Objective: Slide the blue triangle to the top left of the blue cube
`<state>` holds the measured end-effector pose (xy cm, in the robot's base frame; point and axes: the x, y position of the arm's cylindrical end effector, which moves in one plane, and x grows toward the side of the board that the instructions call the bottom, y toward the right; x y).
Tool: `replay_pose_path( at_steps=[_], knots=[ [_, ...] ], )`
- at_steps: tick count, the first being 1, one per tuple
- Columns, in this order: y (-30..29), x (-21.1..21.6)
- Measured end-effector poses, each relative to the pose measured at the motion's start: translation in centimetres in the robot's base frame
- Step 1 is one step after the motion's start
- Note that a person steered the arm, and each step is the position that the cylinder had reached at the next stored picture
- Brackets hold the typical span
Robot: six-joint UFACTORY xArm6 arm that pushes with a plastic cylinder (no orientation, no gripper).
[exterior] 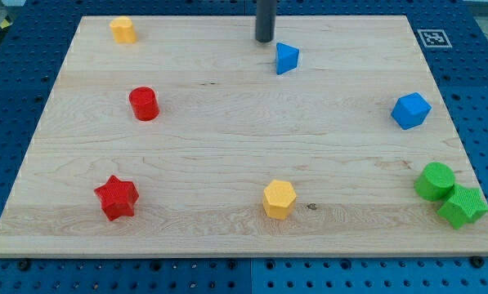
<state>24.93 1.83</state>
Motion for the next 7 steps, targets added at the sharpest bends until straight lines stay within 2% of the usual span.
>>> replay_pose_path(
  at_steps=[1,2,3,4,7],
  knots=[
    [0.4,2.4],
    [5.0,7.3],
    [11.9,10.4],
    [16.6,11.0],
    [17.2,12.0]
  ],
)
